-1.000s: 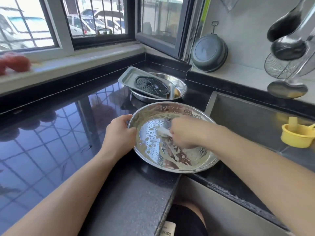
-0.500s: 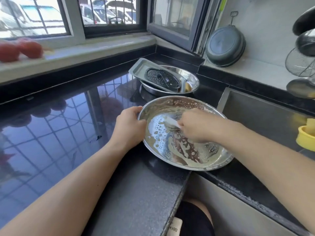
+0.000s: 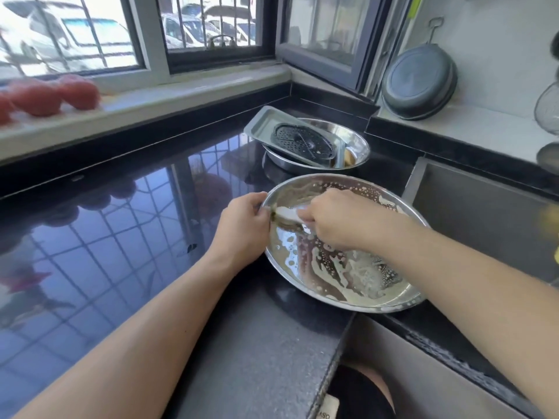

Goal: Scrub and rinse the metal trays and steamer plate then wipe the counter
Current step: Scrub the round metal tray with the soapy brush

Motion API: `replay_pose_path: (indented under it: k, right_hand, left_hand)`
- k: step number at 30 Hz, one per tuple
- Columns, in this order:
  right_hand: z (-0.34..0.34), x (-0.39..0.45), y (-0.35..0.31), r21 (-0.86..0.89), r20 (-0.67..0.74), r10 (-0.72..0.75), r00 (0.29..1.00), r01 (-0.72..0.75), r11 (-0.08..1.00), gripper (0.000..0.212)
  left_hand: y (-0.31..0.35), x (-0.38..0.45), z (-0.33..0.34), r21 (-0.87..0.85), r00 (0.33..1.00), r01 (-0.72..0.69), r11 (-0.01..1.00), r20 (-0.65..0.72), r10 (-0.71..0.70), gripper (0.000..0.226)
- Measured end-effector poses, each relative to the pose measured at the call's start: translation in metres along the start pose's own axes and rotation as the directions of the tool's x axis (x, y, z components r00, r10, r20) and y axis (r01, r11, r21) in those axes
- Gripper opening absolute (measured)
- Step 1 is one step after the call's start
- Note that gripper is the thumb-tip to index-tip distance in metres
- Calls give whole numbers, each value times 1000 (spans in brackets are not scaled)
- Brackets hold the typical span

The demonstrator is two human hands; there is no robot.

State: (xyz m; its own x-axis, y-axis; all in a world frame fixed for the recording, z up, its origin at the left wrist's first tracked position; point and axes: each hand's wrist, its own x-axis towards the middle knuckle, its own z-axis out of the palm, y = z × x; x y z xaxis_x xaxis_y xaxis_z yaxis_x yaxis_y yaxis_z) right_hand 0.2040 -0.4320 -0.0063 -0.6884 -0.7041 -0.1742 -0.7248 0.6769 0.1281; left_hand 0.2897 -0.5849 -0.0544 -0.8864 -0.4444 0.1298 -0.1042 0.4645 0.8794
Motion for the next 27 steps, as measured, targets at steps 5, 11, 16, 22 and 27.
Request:
replay_pose_path:
  k: [5, 11, 16, 22, 27]
  right_hand:
    - [4, -34, 8, 204, 75, -211, 975, 192, 960, 24]
    - [-17, -76, 37, 137, 365, -156, 918, 113, 984, 22]
    - [-36, -78, 59, -105, 539, 69, 839, -14, 994, 15]
    - [-16, -29, 26, 91, 326, -3, 945, -29, 995, 26]
    - [-2, 11, 25, 12, -3, 201, 980, -201, 980, 24]
  left_hand:
    - [-8, 7, 6, 50, 997, 33, 998, -70, -30, 31]
    - [-6, 8, 7, 55, 996, 48, 997, -80, -44, 34]
    - [-4, 5, 5, 39, 997, 28, 999, -79, -24, 31]
    - [-1, 2, 5, 37, 997, 27, 999, -67, -25, 31]
    - [1, 1, 3, 27, 998, 27, 999, -66, -25, 24]
